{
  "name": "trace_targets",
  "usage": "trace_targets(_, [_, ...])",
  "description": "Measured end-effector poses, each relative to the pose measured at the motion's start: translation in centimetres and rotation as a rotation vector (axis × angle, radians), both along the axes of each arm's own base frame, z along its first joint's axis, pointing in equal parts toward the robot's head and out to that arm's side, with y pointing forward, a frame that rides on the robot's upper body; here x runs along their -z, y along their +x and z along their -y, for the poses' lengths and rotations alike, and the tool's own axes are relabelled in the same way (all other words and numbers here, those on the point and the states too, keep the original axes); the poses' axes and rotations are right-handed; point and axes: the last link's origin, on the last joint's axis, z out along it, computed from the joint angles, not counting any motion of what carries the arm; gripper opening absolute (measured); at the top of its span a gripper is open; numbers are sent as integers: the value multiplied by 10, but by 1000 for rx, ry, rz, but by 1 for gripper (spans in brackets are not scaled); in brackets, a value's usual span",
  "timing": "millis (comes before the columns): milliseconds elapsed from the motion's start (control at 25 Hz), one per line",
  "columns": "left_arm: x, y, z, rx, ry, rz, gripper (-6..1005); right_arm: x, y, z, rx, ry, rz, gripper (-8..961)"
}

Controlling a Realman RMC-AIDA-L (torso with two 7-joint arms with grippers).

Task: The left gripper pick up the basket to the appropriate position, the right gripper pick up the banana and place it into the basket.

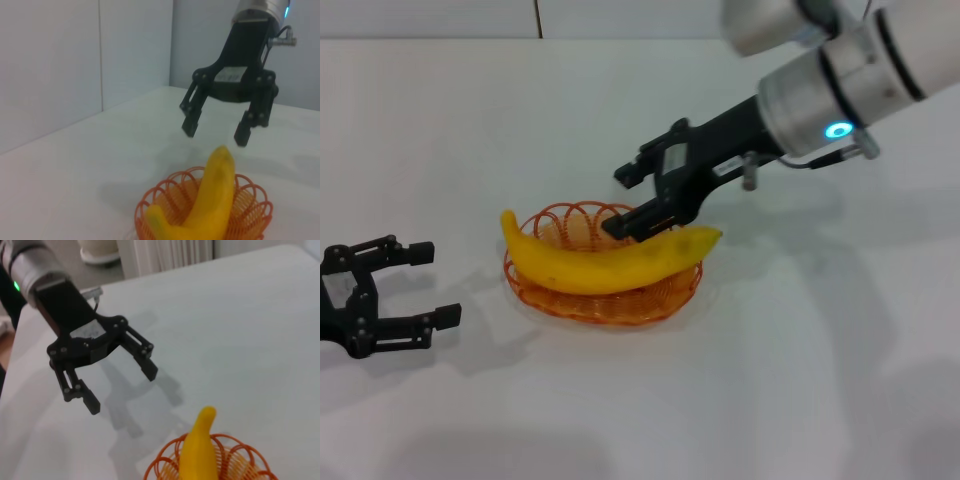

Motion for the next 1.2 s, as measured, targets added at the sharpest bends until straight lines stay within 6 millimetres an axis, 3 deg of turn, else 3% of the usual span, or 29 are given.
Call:
trace_targets(360, [-1,0,0,0,3,-1,878,-53,53,12,99,62,-183,707])
trace_targets(600, [-2,-1,0,-3,5,-2,877,-73,86,20,145,152,-253,706])
trace_targets(760, [-2,-2,1,-9,4,-3,877,-74,102,30,129,162,-309,706])
trace_targets(960, [-2,-4,3,-16,-1,-8,878,-73,135,57,69,193,-342,706])
trace_targets(1200, [-2,-7,6,-21,1,-9,877,-53,183,89,-63,351,-347,706])
